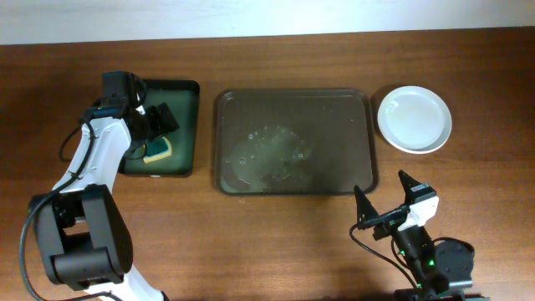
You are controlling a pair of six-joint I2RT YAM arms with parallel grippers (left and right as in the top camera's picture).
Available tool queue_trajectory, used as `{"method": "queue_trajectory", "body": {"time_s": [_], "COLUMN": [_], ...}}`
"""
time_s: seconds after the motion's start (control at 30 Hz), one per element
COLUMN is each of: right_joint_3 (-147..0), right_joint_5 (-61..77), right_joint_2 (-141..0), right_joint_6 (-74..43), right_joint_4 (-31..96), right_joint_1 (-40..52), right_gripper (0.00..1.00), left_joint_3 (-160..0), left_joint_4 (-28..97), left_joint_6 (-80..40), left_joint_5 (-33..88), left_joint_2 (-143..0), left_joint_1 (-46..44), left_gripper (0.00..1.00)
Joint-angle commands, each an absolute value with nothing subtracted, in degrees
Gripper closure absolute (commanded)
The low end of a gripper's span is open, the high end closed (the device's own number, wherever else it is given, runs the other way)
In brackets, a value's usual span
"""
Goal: Clean dirty plates on tray and stack at the side
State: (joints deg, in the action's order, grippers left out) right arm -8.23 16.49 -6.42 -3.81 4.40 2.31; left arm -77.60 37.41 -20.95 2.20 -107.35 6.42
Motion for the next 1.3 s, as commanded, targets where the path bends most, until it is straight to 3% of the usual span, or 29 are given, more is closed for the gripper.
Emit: {"method": "queue_trajectory", "body": {"time_s": [0.0,0.2,0.53,1.27], "right_joint_3": [-3.29,-0.32,-0.32,-0.32], "right_joint_5": [15.79,13.39,-0.78,-0.08], "right_joint_2": [-3.11,-0.19,-0.19,-0.19], "right_joint_6": [-3.40,-3.40,-3.18,-3.40], "right_joint_4": [-0.03,-3.25,4.73,4.67], "right_joint_1": [2.61,2.61,2.61,2.61], "right_gripper": [0.02,0.02,0.02,0.02], "left_joint_3": [-78.52,-78.52,-78.52,-78.52], "left_joint_4": [37.39,37.39,37.39,37.39], "left_joint_6": [-20.71,-20.71,-20.71,-20.71], "left_joint_5": [2.61,2.61,2.61,2.61], "left_joint_2": [-106.26,-106.26,-106.26,-106.26], "left_joint_1": [6.55,6.55,6.55,6.55], "left_gripper": [0.01,0.01,0.01,0.01]}}
